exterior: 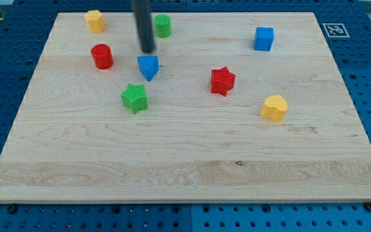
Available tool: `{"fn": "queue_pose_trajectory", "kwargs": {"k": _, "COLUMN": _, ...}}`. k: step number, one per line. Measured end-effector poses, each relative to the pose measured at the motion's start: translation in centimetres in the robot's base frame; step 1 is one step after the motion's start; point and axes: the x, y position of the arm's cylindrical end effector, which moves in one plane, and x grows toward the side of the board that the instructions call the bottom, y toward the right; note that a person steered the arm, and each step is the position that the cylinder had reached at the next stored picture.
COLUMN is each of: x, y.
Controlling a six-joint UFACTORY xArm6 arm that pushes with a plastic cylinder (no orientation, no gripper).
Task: Point at yellow heart
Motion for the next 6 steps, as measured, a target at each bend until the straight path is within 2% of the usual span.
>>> {"fn": "queue_pose_trajectory", "kwargs": {"k": 2, "x": 4.5, "y": 18.7}}
{"fn": "queue_pose_trajectory", "kwargs": {"k": 3, "x": 9.7, "y": 24.8}}
{"fn": "queue_pose_trajectory", "kwargs": {"k": 4, "x": 15.6, "y": 27.5}}
{"fn": "queue_pose_trajectory", "kwargs": {"k": 5, "x": 19.2, "y": 26.9}}
{"fn": "queue_pose_trajectory", "kwargs": {"k": 6, "x": 18.7, "y": 21.2}}
